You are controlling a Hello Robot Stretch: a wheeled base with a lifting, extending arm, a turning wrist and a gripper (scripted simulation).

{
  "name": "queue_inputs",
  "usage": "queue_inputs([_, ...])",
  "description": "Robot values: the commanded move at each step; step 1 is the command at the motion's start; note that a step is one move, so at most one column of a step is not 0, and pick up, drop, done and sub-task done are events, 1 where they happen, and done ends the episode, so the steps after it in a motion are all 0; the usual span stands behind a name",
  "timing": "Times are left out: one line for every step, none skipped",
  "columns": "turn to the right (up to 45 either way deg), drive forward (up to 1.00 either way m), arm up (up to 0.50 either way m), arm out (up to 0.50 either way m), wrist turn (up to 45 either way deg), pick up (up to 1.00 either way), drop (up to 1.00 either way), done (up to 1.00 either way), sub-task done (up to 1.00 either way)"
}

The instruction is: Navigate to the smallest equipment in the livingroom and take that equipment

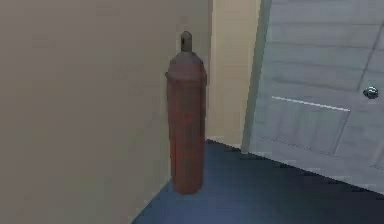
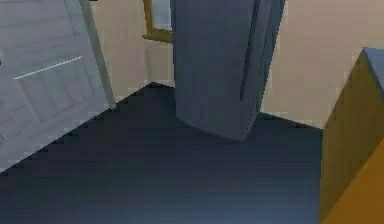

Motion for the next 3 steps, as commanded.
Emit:
queue_inputs([45.0,0.0,0.0,0.0,0.0,0.0,0.0,0.0,0.0])
queue_inputs([45.0,0.0,0.0,0.0,0.0,0.0,0.0,0.0,0.0])
queue_inputs([30.0,0.0,0.0,0.0,0.0,0.0,0.0,0.0,0.0])
